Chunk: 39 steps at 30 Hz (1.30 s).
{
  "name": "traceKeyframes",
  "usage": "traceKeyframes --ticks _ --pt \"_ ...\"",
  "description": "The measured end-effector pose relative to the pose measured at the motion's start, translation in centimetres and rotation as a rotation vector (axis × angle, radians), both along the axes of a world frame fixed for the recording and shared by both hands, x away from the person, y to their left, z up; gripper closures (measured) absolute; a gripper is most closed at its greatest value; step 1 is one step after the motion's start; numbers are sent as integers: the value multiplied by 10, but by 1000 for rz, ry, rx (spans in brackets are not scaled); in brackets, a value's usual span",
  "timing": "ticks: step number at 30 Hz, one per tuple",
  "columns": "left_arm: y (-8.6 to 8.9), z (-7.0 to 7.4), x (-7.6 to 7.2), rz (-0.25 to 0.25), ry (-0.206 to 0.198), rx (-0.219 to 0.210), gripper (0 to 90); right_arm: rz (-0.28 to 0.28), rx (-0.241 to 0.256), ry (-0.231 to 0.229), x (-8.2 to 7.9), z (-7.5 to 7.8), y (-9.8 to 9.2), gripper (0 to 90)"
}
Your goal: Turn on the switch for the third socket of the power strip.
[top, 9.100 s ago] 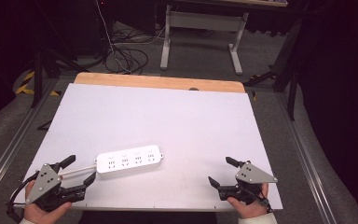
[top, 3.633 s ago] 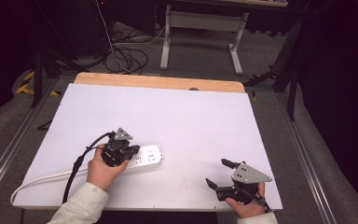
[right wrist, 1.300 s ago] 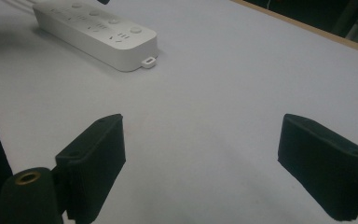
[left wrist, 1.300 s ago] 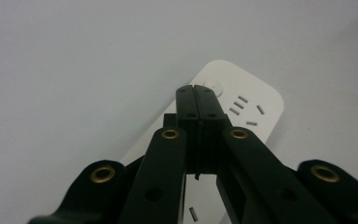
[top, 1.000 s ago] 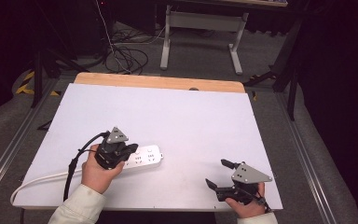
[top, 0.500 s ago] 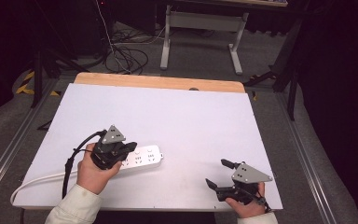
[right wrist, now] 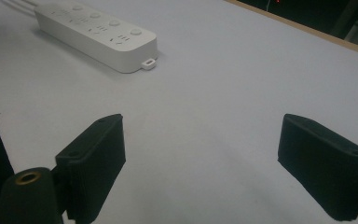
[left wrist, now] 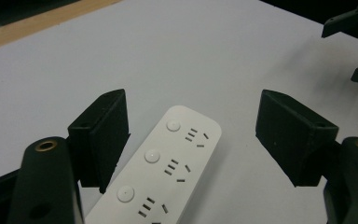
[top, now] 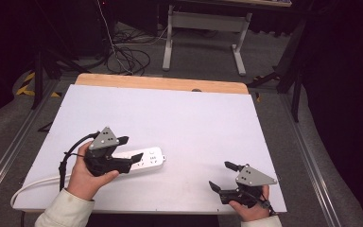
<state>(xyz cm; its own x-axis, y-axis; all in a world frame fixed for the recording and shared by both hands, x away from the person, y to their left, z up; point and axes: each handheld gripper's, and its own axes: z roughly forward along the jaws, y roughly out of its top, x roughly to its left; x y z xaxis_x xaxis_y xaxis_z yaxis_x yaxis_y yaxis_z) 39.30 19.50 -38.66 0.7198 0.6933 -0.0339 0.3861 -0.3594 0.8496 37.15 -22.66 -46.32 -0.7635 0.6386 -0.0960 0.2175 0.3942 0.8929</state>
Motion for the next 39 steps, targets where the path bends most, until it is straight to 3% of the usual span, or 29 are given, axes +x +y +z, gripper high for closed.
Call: traceKeyframes --ticks 8,15,19,29,39 --pt "26 7 -14 10 -66 -22 226 0 1 0 0 0 0 155" --pt "48 0 -26 59 -105 -75 203 3 -3 -2 0 0 0 155" --pt "57 -3 -32 56 -131 -62 201 4 0 -7 0 0 0 154" --pt "74 -15 -44 44 -151 -50 197 5 1 -7 0 0 0 154" --pt "100 -32 -53 68 -160 -79 161 7 -1 -8 0 0 0 154"
